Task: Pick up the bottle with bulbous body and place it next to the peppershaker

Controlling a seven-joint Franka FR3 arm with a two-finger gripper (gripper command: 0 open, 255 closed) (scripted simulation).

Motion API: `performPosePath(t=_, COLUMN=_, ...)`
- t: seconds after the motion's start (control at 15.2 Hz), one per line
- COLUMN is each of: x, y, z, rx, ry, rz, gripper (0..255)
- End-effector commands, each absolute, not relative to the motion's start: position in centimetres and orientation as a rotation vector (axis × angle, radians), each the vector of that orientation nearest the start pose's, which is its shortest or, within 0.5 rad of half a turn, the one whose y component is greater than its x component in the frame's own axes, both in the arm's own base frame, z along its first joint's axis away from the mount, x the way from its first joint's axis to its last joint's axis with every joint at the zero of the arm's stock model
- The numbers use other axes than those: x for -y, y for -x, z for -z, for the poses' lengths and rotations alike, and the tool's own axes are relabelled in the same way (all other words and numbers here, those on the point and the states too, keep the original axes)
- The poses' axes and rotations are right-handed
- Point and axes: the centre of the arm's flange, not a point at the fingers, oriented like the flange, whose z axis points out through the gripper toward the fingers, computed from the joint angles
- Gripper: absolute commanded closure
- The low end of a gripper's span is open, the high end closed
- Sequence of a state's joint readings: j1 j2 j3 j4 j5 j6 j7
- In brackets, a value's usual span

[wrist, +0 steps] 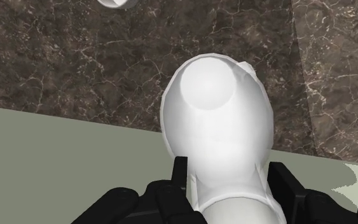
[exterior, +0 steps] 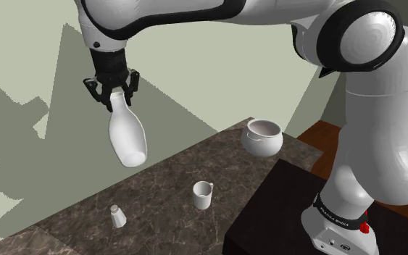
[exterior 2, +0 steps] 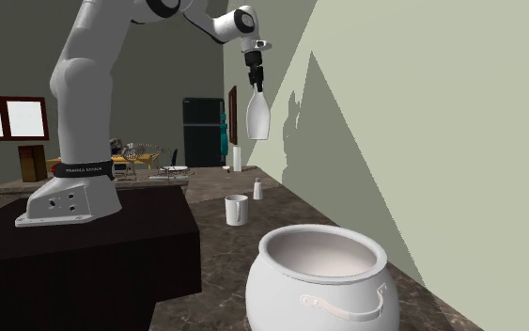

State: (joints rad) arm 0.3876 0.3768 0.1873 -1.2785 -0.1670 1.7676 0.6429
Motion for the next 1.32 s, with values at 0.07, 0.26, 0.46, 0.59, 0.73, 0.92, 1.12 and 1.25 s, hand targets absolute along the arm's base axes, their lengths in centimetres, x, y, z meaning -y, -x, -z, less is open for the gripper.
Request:
performPosePath(t=0.07, x=-34.0, y=-59.4, z=-53.9, rx=-0.099, ry=3.143, rz=0.242, gripper=255)
performPosePath(t=0.26, x=-34.0, y=-59.4, z=-52.3, rx=-0.099, ry=3.143, rz=0.242, gripper=255)
performPosePath(t=0.46, x=-34.0, y=-59.4, z=-50.7, rx=-0.099, ry=3.143, rz=0.242, gripper=255)
performPosePath(t=0.59, x=-34.0, y=-59.4, z=-49.6, rx=-0.099, ry=3.143, rz=0.242, gripper=255)
performPosePath(t=0.73, x=-34.0, y=-59.4, z=-48.6, rx=-0.099, ry=3.143, rz=0.242, gripper=255)
performPosePath(t=0.92, x=-34.0, y=-59.4, z=-47.0, rx=-0.099, ry=3.143, rz=0.242, gripper=255)
performPosePath(t=1.12, x=-34.0, y=-59.4, z=-45.4, rx=-0.099, ry=3.143, rz=0.242, gripper=255)
performPosePath(t=1.25, x=-34.0, y=-59.4, z=-44.4, rx=-0.099, ry=3.143, rz=0.242, gripper=255)
